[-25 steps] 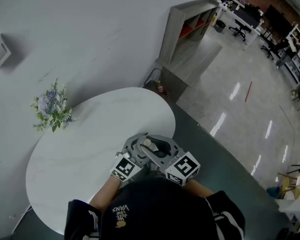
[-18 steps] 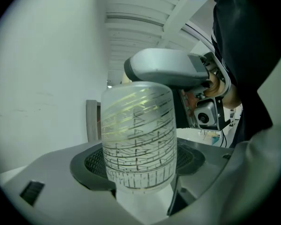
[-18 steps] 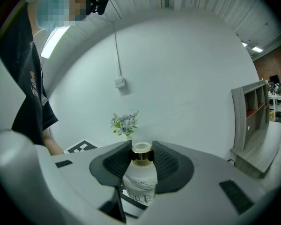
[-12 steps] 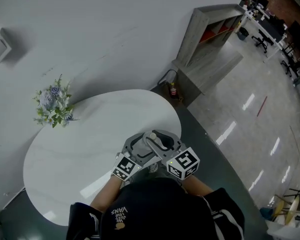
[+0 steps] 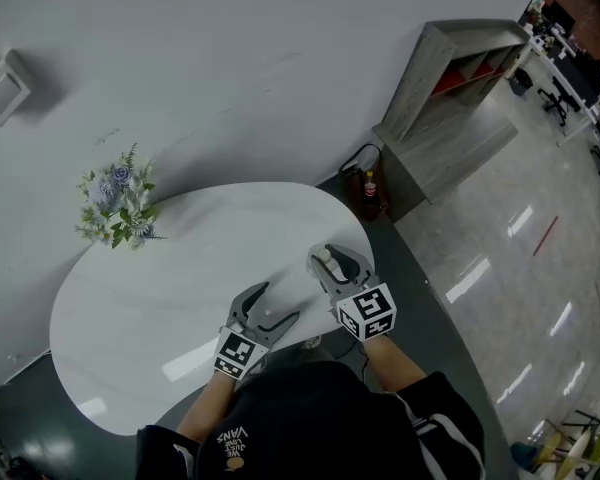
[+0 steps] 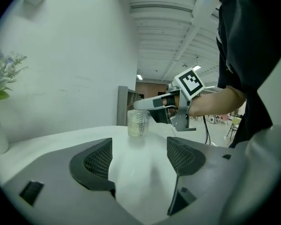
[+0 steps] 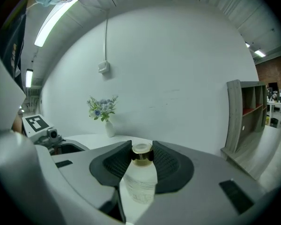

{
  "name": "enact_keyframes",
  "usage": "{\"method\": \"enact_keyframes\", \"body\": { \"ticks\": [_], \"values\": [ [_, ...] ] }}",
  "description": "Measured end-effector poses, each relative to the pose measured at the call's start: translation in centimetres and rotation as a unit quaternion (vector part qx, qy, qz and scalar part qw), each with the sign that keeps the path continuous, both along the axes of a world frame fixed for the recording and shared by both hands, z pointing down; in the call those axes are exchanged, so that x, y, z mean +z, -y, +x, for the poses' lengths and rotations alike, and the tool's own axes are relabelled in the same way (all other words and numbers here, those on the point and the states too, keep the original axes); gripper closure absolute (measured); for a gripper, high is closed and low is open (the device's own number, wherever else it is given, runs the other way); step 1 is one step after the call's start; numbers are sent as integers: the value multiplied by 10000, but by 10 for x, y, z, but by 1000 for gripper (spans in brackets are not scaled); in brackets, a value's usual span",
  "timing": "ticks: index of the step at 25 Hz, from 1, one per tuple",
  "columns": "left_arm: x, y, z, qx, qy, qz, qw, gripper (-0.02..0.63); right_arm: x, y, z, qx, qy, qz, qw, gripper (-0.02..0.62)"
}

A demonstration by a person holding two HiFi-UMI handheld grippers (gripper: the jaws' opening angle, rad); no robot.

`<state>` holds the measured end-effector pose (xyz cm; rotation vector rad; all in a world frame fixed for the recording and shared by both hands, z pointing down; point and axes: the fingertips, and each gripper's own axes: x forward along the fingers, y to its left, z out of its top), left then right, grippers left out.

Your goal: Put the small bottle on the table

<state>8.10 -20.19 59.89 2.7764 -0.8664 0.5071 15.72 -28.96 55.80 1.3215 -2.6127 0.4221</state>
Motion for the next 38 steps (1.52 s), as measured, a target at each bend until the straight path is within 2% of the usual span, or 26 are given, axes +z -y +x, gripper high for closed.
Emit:
{"method": "enact_keyframes", "body": {
  "ticks": [11,19,38],
  "values": [
    [14,-17,-42,-738,313,-304,9963,238,37,46,9,119,-172,33,9998,439],
    [18,-28,-66,-1118,447,-448,9917,238,49,68,10,245,-246,82,9994,439],
    [22,-44,-80,-1446,534,-590,9863,238,61,91,18,434,-425,331,9976,439]
  ]
}}
